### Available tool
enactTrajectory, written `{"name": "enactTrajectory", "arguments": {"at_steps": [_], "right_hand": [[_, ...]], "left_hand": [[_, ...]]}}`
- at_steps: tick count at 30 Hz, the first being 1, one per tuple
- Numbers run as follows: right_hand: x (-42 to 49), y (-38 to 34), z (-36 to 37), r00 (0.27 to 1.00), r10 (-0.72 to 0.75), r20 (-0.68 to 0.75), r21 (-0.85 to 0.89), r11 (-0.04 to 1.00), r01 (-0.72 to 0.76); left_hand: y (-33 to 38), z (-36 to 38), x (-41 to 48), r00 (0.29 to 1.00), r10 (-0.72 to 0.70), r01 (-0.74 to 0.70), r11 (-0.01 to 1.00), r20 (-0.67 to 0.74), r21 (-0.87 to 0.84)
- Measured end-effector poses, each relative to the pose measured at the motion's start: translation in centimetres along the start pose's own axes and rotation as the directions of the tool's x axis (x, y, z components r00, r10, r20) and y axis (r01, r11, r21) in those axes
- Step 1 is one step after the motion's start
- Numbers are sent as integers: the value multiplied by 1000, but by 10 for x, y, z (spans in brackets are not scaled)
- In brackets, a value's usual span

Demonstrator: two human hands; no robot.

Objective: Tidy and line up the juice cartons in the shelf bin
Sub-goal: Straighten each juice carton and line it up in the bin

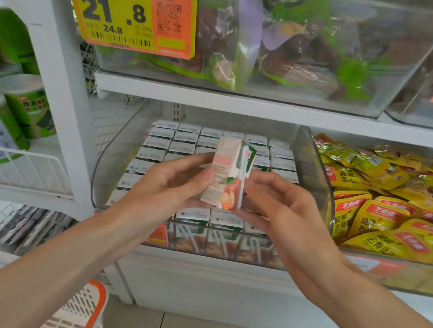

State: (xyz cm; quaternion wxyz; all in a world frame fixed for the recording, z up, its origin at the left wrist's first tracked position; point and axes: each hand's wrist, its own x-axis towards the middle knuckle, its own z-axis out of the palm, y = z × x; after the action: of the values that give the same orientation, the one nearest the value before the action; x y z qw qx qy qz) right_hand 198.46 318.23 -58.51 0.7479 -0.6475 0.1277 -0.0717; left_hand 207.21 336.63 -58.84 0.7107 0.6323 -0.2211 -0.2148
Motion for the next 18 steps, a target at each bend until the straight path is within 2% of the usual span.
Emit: {"name": "enactTrajectory", "arguments": {"at_steps": [3,5,11,16,18], "right_hand": [[-1,-6,2,990,23,141,-18,1000,-21],[-2,-5,3,988,1,158,-70,997,10],[-1,-2,1,990,-42,136,-117,991,58],[1,-1,-1,993,-107,55,-180,977,115],[1,0,-2,992,-121,21,-169,978,123]], "left_hand": [[-1,0,-1,989,-52,53,999,136,-3],[-1,2,-2,979,-89,87,996,185,21],[0,2,-2,988,-91,91,996,124,10],[0,0,-2,986,-118,123,992,117,-36],[0,-1,-2,992,-112,115,993,65,-36]]}}
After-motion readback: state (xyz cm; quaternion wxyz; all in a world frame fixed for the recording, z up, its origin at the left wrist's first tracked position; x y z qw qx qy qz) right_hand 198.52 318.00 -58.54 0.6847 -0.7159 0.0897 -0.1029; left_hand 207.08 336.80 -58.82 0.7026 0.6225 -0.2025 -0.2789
